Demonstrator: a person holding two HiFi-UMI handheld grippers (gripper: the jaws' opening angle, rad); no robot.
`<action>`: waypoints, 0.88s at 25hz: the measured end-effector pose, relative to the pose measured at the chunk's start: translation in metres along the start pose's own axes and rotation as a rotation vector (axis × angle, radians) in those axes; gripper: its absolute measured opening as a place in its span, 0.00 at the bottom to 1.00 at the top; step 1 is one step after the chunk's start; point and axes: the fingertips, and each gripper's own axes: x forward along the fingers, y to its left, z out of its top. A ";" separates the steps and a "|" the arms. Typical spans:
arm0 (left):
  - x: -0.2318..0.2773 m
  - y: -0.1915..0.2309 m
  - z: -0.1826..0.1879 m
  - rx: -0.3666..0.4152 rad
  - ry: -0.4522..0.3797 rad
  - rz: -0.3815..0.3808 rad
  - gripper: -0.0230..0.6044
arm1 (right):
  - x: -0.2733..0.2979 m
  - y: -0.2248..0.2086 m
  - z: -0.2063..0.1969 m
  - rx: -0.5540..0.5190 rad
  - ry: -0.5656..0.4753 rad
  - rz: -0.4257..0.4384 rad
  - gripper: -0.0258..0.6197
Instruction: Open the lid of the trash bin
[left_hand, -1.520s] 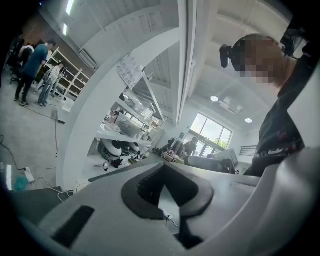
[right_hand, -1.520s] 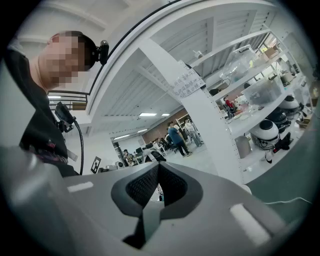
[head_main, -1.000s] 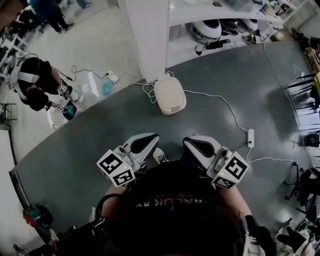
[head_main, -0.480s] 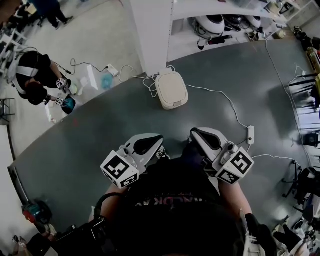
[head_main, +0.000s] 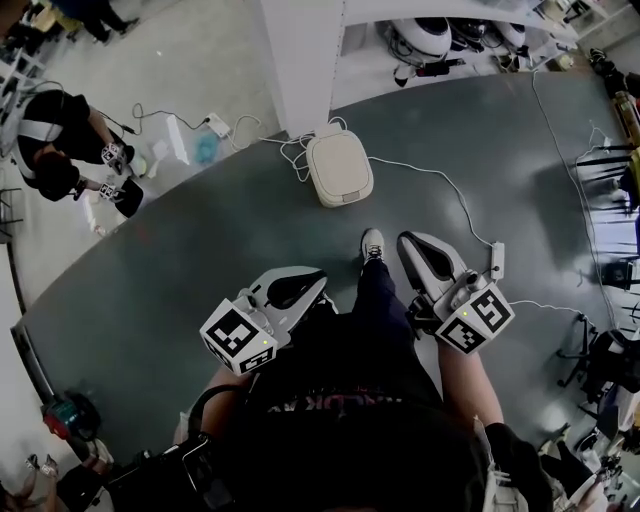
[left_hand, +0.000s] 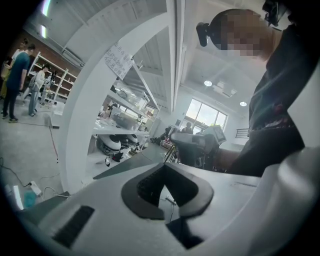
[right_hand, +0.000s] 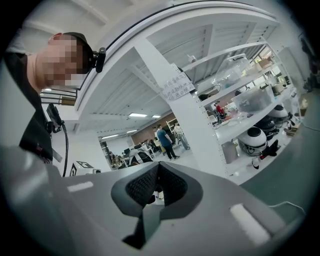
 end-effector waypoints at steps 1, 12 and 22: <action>0.004 0.000 -0.001 -0.004 0.004 0.001 0.04 | 0.000 -0.007 0.000 0.007 -0.002 -0.006 0.05; 0.062 0.021 0.008 -0.084 0.017 0.040 0.04 | 0.036 -0.115 -0.028 0.106 0.091 -0.018 0.09; 0.099 0.045 -0.008 -0.074 0.071 0.046 0.04 | 0.067 -0.234 -0.141 0.399 0.243 -0.127 0.21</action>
